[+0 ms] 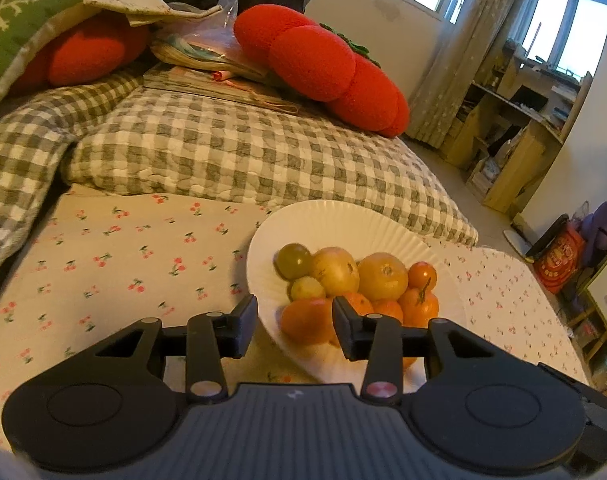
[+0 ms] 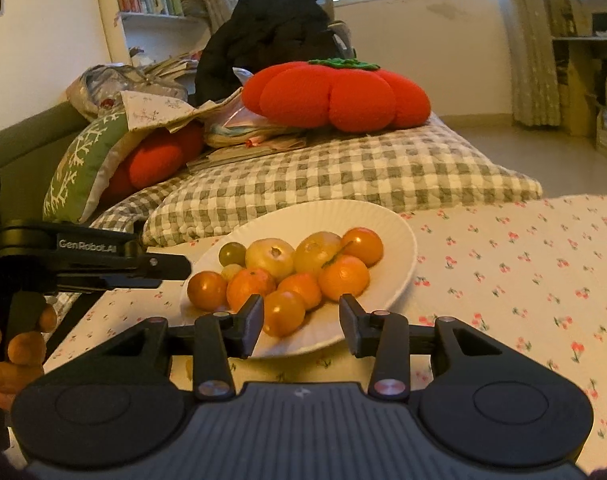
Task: Organize fruits
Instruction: 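Open both grippers to drop the orange fruits onto the plate, then move the left gripper toward the green lime while the right gripper approaches yellow fruits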
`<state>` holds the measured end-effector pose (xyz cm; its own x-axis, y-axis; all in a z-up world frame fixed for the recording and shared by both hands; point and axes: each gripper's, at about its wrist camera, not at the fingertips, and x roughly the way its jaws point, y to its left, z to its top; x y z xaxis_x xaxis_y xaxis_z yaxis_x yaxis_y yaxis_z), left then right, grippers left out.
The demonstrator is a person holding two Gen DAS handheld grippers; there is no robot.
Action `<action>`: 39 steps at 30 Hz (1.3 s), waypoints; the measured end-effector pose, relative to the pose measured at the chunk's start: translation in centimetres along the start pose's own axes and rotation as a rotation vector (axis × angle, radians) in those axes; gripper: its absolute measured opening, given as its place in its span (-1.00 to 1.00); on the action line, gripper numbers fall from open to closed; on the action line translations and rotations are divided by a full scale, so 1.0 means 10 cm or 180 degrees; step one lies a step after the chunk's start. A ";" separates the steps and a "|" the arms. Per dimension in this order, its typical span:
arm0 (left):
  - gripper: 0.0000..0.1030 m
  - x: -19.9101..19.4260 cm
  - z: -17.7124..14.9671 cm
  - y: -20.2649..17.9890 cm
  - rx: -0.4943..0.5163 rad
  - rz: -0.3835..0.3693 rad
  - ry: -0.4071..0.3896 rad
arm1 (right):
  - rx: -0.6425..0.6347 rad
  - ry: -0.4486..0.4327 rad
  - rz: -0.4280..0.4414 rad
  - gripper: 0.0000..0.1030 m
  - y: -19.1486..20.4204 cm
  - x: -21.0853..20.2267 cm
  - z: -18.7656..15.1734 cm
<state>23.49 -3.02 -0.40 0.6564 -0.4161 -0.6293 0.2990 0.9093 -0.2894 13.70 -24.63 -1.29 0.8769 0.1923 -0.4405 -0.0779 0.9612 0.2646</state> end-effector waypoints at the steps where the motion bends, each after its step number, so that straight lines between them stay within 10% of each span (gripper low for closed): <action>1: -0.23 -0.02 -0.01 0.00 -0.0004 0.0008 0.0008 | 0.0001 0.0010 -0.0002 -0.26 0.00 -0.03 -0.02; 25: -0.18 -0.59 -0.73 -0.23 0.0256 0.0376 0.0174 | -0.0090 0.0043 0.0054 -0.19 0.14 -0.60 -0.26; 39: 0.25 -0.48 -0.91 -0.28 0.0454 0.0550 0.0305 | -0.0087 0.0197 -0.0071 0.19 0.12 -0.57 -0.46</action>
<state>13.24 -3.61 -3.12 0.6396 -0.2463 -0.7281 0.2871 0.9553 -0.0709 6.48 -23.64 -2.39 0.8476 0.1819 -0.4985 -0.0724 0.9703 0.2309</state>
